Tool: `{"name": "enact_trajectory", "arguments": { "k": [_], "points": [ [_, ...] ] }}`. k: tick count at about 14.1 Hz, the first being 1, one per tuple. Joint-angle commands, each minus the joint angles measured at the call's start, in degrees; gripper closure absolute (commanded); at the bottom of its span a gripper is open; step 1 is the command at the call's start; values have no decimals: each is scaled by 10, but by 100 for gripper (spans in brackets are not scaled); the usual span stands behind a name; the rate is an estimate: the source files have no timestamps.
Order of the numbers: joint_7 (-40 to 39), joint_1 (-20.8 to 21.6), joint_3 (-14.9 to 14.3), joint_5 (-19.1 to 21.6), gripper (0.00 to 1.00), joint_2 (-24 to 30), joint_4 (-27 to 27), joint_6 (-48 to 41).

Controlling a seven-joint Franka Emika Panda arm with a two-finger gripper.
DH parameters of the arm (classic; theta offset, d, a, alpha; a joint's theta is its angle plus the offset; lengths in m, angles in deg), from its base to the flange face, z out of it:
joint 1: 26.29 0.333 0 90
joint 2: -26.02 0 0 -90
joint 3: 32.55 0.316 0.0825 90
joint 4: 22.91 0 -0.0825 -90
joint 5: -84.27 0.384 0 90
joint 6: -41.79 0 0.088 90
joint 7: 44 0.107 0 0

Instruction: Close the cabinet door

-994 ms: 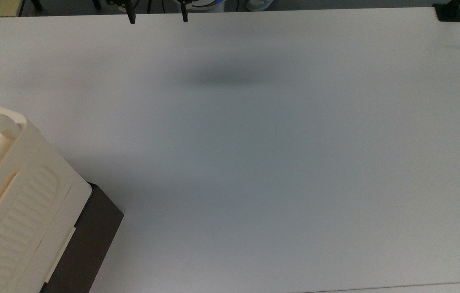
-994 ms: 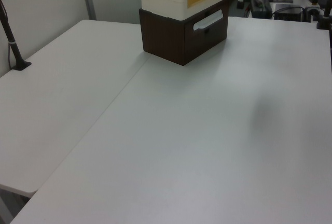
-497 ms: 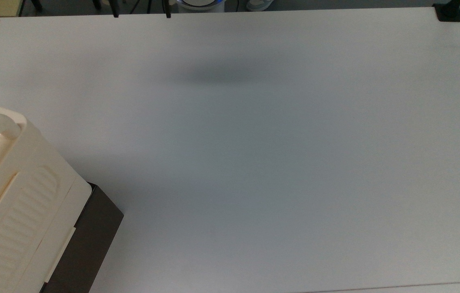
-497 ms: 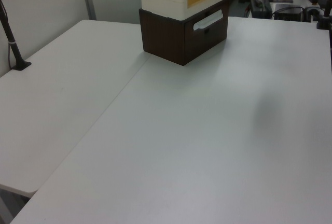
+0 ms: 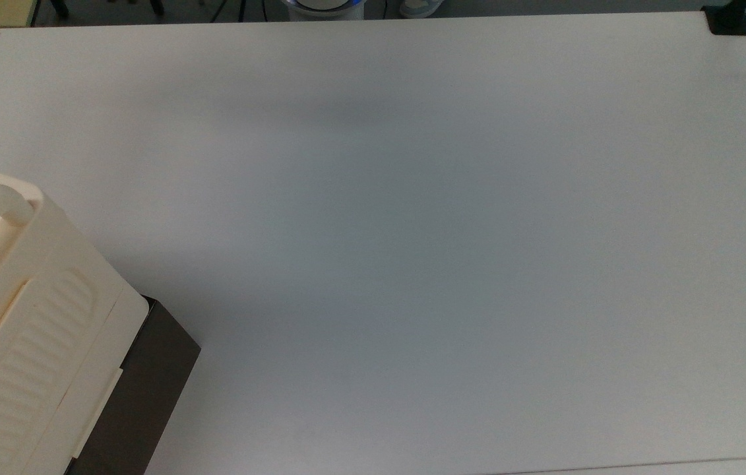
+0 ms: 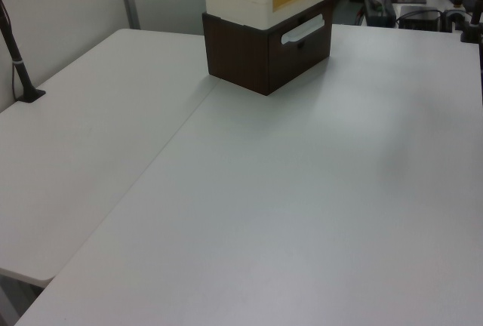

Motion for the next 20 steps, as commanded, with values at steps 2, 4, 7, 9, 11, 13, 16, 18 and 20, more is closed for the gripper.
{"name": "enact_trajectory", "arguments": {
  "k": [2, 4, 7, 9, 11, 13, 16, 18, 20],
  "points": [
    [25, -3, -76, 78, 100, 18, -6, 63],
    [18, -5, -106, 89, 100, 25, -5, 65],
    [-5, -23, -140, 94, 100, 36, -5, 65],
    [-50, -34, -161, 93, 100, 40, 6, 65],
    [-84, -46, -170, 91, 100, 38, 6, 66],
    [-112, -50, -185, 86, 100, 34, 6, 71],
    [-119, -50, -187, 84, 100, 25, -2, 153],
    [-124, -54, -187, 83, 100, 9, -4, 168],
    [-127, -56, -187, 79, 100, -12, -4, 185]
  ]
}}
